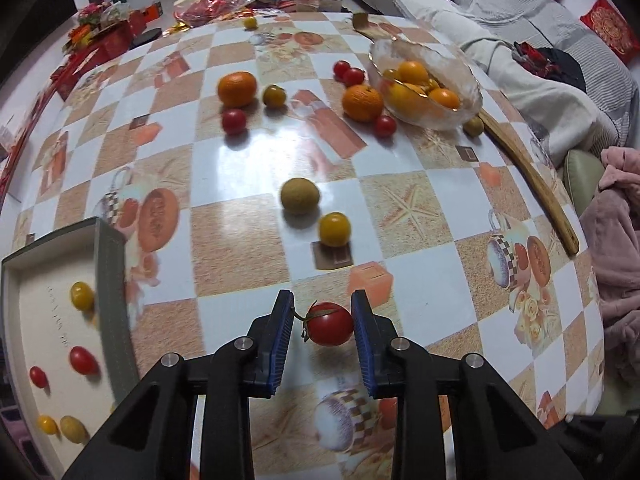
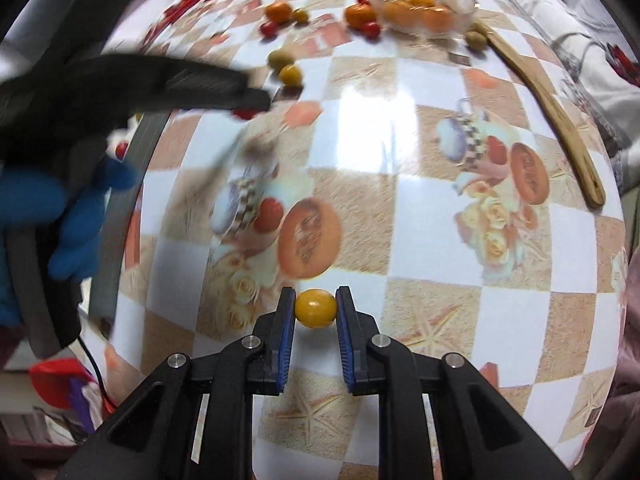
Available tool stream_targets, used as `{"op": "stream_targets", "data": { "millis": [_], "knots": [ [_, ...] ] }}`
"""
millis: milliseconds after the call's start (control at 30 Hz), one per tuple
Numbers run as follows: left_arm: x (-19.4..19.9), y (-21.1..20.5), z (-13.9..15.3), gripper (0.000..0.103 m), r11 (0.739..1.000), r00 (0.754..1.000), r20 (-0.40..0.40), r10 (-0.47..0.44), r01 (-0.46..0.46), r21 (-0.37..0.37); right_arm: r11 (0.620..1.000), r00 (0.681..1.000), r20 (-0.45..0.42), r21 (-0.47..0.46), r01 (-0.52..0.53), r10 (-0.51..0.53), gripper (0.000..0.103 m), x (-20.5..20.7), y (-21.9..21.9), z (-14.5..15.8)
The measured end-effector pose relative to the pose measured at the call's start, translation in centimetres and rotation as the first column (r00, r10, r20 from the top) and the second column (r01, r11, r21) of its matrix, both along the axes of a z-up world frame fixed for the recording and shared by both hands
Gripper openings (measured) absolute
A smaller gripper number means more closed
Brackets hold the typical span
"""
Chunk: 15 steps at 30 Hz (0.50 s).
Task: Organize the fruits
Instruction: 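Grasp a red cherry tomato with the left tool while the right grasps a yellow one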
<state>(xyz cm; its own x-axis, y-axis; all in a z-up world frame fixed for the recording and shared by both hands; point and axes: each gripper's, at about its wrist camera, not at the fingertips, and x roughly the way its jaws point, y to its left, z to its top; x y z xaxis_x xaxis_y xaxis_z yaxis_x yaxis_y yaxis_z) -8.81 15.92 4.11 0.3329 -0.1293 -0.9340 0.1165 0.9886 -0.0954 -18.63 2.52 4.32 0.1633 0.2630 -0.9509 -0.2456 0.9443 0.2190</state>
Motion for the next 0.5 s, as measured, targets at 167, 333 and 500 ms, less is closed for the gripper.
{"op": "stream_targets", "data": {
  "millis": [167,333,500],
  "knots": [
    [-1.2,1.9,1.3,0.031,0.999,0.999,0.015,0.035,-0.035,-0.003,0.998,0.999,-0.001,0.035,0.044,-0.044,0.022,1.3,-1.4,1.2],
    [-2.5,3.8,2.3,0.031,0.997,0.997,0.028,0.075,-0.075,-0.007,0.998,0.999,-0.003,0.048,0.046,-0.046,0.022,2.7,-0.9,1.7],
    [-3.8,5.9,2.9,0.031,0.994,0.993,0.032,0.111,-0.111,0.002,0.998,1.0,0.0,0.05,0.023,-0.023,0.022,3.0,0.3,2.0]
  ]
}}
